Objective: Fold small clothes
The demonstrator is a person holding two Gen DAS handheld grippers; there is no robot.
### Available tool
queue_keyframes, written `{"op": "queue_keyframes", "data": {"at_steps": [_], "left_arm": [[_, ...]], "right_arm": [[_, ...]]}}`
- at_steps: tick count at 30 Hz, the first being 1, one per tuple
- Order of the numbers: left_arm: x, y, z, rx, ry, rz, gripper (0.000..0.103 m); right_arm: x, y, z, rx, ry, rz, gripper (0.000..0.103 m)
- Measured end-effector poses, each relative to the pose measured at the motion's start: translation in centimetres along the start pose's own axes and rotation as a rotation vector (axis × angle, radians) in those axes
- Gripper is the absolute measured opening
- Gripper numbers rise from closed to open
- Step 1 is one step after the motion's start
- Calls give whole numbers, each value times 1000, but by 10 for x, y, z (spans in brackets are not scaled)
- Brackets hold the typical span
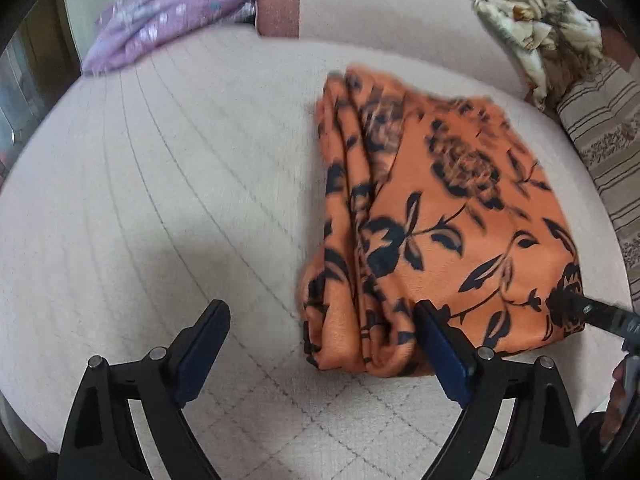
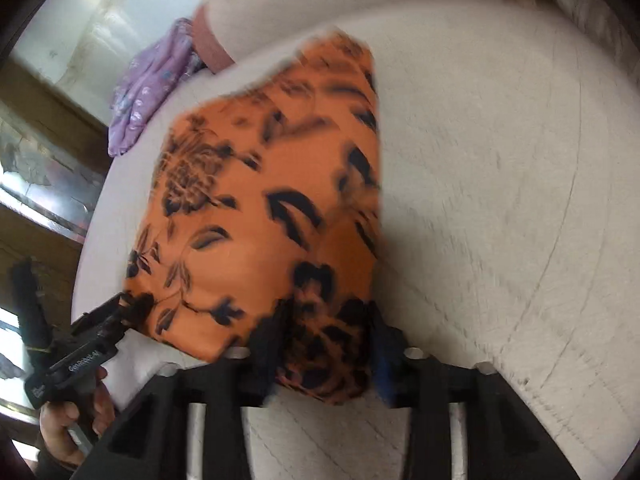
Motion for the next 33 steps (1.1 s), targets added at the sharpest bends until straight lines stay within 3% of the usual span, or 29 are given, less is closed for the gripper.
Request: {"op": "queue_keyframes", "data": {"at_steps": [3, 5, 8, 10, 11, 12, 14, 17, 19, 21, 23, 26, 27, 28, 29, 30, 31, 33], "left_arm": [[26, 0, 26, -12, -107, -16, 93], [43, -7, 29, -25, -126, -24, 93], [56, -17, 6, 16, -92, -54, 93], [46, -18, -24, 62, 4, -90, 93], [41, -17, -32, 70, 26, -93, 93], [38, -15, -35, 64, 26, -82, 94], [38, -10, -35, 55, 16, -61, 94], [35, -7, -35, 60, 4, -72, 94], [32, -6, -35, 51, 7, -67, 94], [31, -5, -32, 58, 1, -69, 94], [31, -3, -31, 63, -5, -80, 94], [35, -5, -36, 55, 4, -73, 94], [35, -4, -37, 53, 8, -67, 94], [35, -4, -37, 55, 12, -66, 94], [35, -3, -39, 57, 13, -66, 94], [35, -3, -40, 62, 16, -72, 94], [36, -2, -40, 70, 13, -76, 94], [35, -2, -39, 75, 14, -75, 94]], "right_arm": [[19, 5, 29, 127, -93, -60, 73], [43, 6, 45, 167, -172, -83, 82], [81, 2, 34, 197, -186, -121, 84], [103, -14, 4, 209, -149, -181, 84], [106, -20, -11, 201, -116, -200, 81], [106, -20, -29, 217, -66, -209, 50], [107, -11, -43, 157, -22, -130, 45], [106, 27, -28, -64, -71, 169, 41], [102, 24, -34, -110, -63, 207, 42], [103, 3, -41, -59, -39, 79, 58], [110, 5, -27, 0, -87, 32, 62], [135, 5, -9, 77, -182, -42, 88], [146, -1, -13, 92, -190, -98, 88], [152, -9, -22, 104, -171, -143, 86], [155, -14, -33, 117, -141, -174, 68], [155, -17, -48, 142, -88, -215, 37], [156, -12, -54, 99, -69, -189, 37], [155, 28, -40, -74, -103, 106, 37]]}}
Point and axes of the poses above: each gripper's, at about its wrist camera, not at the fingertips, and z roughly against the way its jaws point, y to its left, x to its top, the point moved 10 cm from there along -z, roughly the way its jaws point, and after that the axes turned 9 degrees about x, right-handed, at the moved point
